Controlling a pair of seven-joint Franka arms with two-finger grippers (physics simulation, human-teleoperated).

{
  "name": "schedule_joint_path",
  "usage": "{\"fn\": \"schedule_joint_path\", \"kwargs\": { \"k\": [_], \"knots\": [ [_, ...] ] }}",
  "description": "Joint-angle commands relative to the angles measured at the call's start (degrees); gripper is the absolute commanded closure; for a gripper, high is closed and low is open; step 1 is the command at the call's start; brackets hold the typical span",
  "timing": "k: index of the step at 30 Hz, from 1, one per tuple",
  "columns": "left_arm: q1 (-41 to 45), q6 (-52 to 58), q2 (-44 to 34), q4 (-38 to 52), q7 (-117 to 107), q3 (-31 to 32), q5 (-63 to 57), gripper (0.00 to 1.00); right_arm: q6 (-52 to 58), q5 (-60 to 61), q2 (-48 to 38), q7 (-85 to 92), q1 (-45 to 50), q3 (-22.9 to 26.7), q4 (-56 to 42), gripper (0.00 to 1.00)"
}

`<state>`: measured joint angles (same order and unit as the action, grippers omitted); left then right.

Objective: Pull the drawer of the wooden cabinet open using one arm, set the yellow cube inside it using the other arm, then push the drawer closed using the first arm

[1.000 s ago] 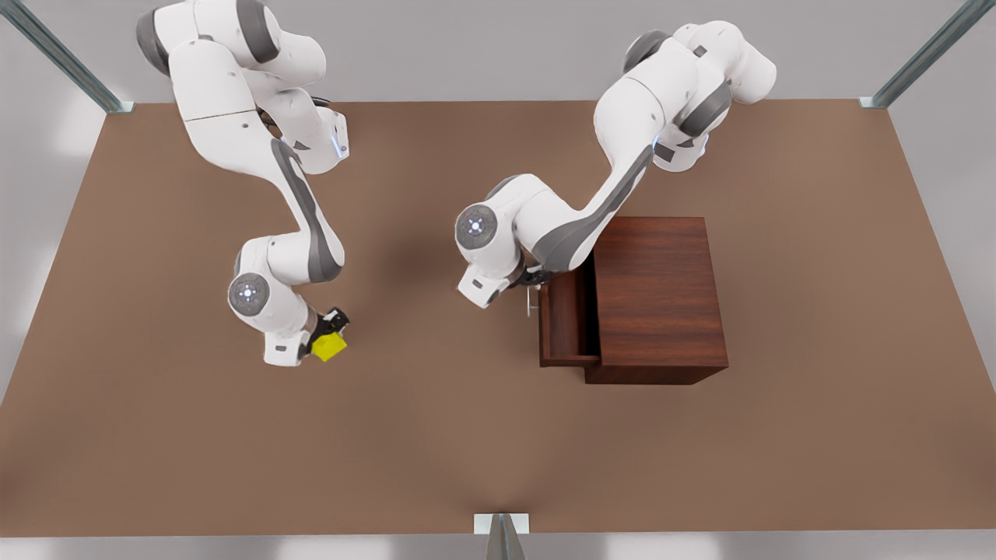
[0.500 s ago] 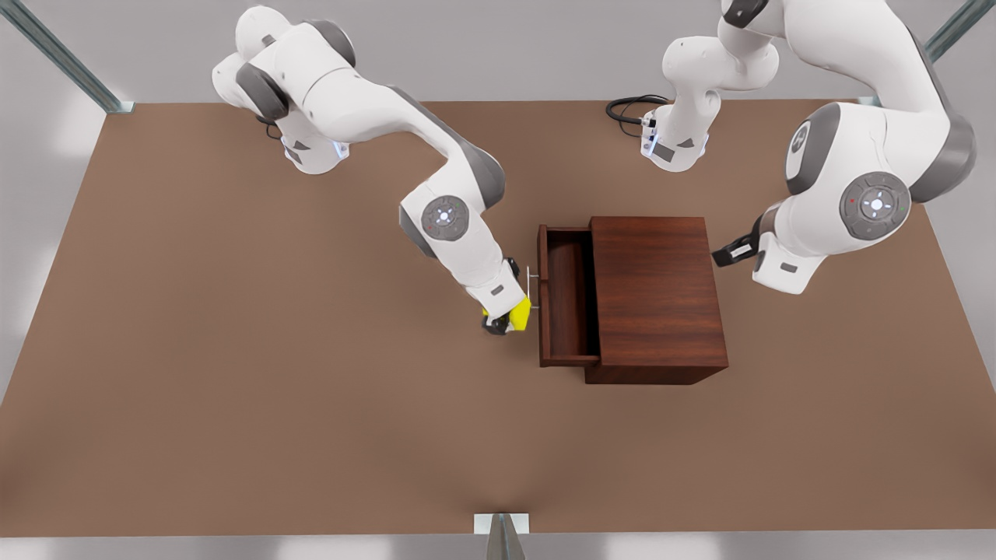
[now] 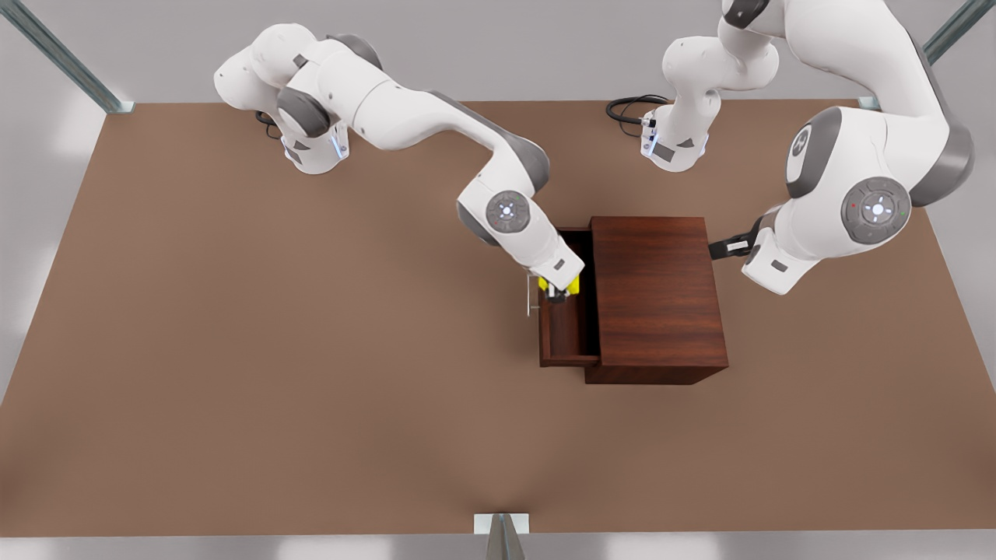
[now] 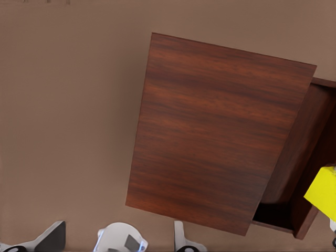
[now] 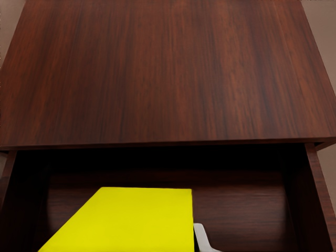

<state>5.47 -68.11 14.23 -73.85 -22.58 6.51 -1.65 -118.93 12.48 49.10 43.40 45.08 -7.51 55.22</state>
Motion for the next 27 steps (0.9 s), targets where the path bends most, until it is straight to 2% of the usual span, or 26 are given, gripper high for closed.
{"fn": "schedule_joint_path", "kwargs": {
  "k": [1, 7, 8, 9, 15, 16, 17, 19, 20, 21, 23, 24, 25, 27],
  "knots": [
    [0.0, 0.1, -0.1, -0.1, 9.2, 0.0, 0.0, 0.00, -2.7, -0.5, 0.3, -0.2, 0.4, -0.5, 0.0, 0.52],
    [0.0, 0.1, -0.1, 0.0, 9.2, 0.0, 0.0, 0.00, -6.6, -0.5, 2.2, -1.3, 2.1, -0.5, 0.1, 0.52],
    [0.0, 0.1, -0.1, -0.1, 9.2, 0.0, 0.0, 0.00, -6.6, -0.5, 2.2, -1.4, 2.1, -0.5, 0.1, 0.40],
    [0.0, -0.1, -0.1, 0.0, 9.2, 0.0, 0.0, 0.00, -6.6, -0.5, 2.2, -1.4, 2.1, -0.5, 0.1, 0.00],
    [0.1, 0.1, -0.2, 0.0, 9.1, 0.1, 0.0, 0.00, -6.0, -0.5, 1.5, -1.7, 2.1, -0.3, 0.1, 0.00],
    [0.6, 1.0, -0.2, 0.2, 8.9, 0.3, 0.0, 0.28, -5.0, -0.2, -1.0, -3.5, 1.9, -0.4, 0.2, 0.00],
    [0.6, 4.2, -0.2, 0.5, 8.5, 0.7, 0.5, 0.75, -3.3, 1.6, -2.6, -5.7, 0.5, -0.2, 1.3, 0.00],
    [2.8, 4.6, 1.1, 0.5, -16.7, 1.8, 5.3, 0.79, 17.6, 1.6, -11.5, -15.5, -10.1, 0.1, 6.0, 0.00],
    [6.3, 2.3, 2.7, 1.0, -30.4, 1.9, 5.4, 0.79, 29.8, -2.6, -13.5, -28.1, -14.0, 3.5, 5.7, 0.00],
    [7.4, -2.4, 4.9, 1.2, -41.2, 2.2, 7.1, 0.79, 35.9, -9.7, -14.9, -31.0, -15.1, 8.6, 5.8, 0.00],
    [14.3, -15.4, 9.1, 2.2, -72.4, 2.3, 7.9, 0.79, 43.3, -11.3, -16.9, -34.5, -16.7, 21.0, 6.0, 0.00],
    [16.0, -19.8, 9.3, 2.7, -84.4, 3.2, 8.0, 0.79, 43.6, -11.4, -17.8, -41.0, -16.9, 23.5, 6.0, 0.00],
    [16.6, -28.0, 10.9, 2.7, -99.1, 6.8, 7.5, 0.79, 47.0, -10.7, -20.2, -43.3, -18.9, 25.0, 6.1, 0.00],
    [22.5, -39.9, 13.5, 2.5, -120.8, 7.9, 3.8, 0.79, 51.8, -9.7, -26.4, -42.5, -21.8, 25.3, 9.9, 0.00]
  ]
}}
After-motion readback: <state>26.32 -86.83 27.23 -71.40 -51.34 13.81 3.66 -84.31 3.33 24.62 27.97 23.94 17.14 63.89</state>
